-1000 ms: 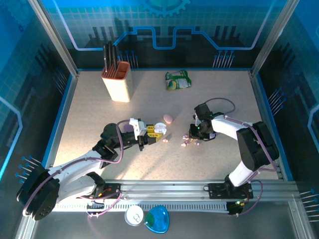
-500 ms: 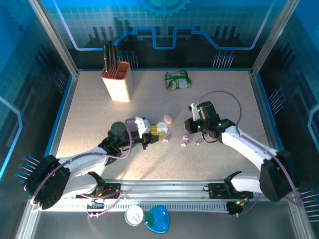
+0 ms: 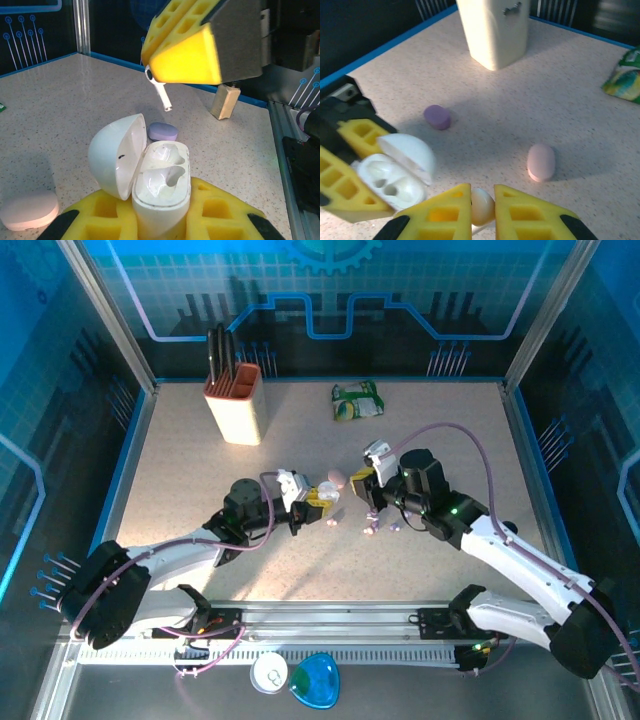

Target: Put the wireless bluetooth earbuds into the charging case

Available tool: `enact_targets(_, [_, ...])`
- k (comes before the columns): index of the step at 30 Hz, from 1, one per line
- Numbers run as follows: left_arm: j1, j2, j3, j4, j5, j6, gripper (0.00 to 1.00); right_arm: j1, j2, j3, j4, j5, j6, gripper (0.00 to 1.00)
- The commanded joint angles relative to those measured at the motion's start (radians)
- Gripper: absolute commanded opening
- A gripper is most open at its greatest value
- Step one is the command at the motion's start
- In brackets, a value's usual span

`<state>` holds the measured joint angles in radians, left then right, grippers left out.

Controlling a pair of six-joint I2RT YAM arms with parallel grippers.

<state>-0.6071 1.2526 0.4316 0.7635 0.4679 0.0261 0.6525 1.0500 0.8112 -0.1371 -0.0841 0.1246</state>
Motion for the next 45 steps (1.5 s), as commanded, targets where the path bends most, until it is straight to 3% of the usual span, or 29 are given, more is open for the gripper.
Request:
enact_targets(1, [-0.008,0.013,0.031,-0.011,0.012,0.006,0.00,0.032,-0.008,0.034,0.057,-0.058,-0.028,0.15])
enact_targets(22, [-0.009,0.006,0.058,-0.023,0.053,-0.026,0.00,0.083,0.077,0.046,0.110,-0.070,-0.028,0.15])
enact_targets(45, [-0.009,0.018,0.075,0.002,0.026,-0.078,0.00,0.093,0.092,0.019,0.078,-0.145,-0.032,0.18])
